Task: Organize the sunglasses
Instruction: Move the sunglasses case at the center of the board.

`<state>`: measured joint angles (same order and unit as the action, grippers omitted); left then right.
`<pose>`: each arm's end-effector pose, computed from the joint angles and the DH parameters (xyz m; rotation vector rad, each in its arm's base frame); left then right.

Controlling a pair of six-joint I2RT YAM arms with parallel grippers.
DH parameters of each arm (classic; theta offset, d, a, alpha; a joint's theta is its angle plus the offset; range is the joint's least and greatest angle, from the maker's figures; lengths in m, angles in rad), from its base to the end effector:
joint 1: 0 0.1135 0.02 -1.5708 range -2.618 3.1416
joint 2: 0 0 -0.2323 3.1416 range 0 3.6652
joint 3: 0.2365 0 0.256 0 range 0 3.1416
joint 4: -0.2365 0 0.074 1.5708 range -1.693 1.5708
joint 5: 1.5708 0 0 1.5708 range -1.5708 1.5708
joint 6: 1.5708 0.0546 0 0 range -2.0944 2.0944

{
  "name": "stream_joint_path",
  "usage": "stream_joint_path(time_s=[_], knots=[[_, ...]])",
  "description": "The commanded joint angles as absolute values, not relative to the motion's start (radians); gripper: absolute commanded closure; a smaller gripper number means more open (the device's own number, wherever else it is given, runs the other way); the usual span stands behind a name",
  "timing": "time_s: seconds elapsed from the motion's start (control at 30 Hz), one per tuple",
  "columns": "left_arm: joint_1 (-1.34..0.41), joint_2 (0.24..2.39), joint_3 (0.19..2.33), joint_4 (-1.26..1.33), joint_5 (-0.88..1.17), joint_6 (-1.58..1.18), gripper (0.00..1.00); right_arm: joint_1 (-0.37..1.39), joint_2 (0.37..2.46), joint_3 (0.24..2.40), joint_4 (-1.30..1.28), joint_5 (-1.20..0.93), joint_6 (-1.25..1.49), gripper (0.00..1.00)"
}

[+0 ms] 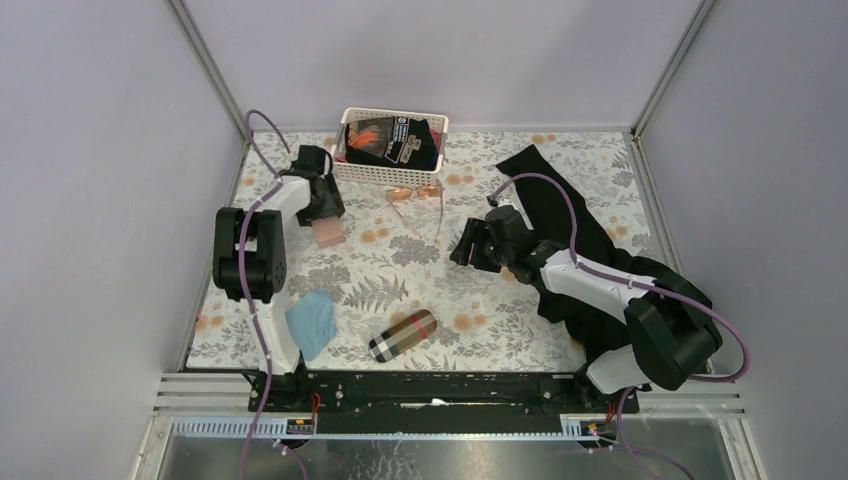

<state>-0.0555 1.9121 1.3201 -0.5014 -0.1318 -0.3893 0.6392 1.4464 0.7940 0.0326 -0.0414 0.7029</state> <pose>0.3964 -0.0148 0.1295 -0.4818 2.6038 0.0283 0.2635 0.1987 0.1659 0.0489 2.3054 0.7756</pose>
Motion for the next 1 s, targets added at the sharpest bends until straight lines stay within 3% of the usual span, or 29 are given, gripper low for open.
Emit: stream_joint_path(time_s=[0.0,0.13,0.27,0.4,0.57,0.97], knots=[[-0.002,2.022,1.458,-0.528,-0.092,-0.36,0.44,0.629,1.406,0.785,0.007,-0.016,0.668,0.37],[0.045,2.098,1.535,-0.548,-0.097,-0.364,0.4,0.627,1.384,0.77,0.006,-0.008,0.668,0.37],[0.052,2.1,1.544,-0.56,-0.113,-0.365,0.02,0.627,1.358,0.744,-0.023,-0.005,0.676,0.36],[0.052,2.02,1.528,-0.581,-0.116,-0.369,0.01,0.627,1.337,0.743,-0.038,-0.005,0.677,0.36],[0.051,1.767,1.452,-0.604,-0.077,-0.387,0.01,0.627,1.297,0.771,-0.067,0.032,0.652,0.36],[0.038,1.317,0.988,-0.638,0.054,-0.478,0.01,0.626,1.275,0.788,-0.061,0.037,0.626,0.36]])
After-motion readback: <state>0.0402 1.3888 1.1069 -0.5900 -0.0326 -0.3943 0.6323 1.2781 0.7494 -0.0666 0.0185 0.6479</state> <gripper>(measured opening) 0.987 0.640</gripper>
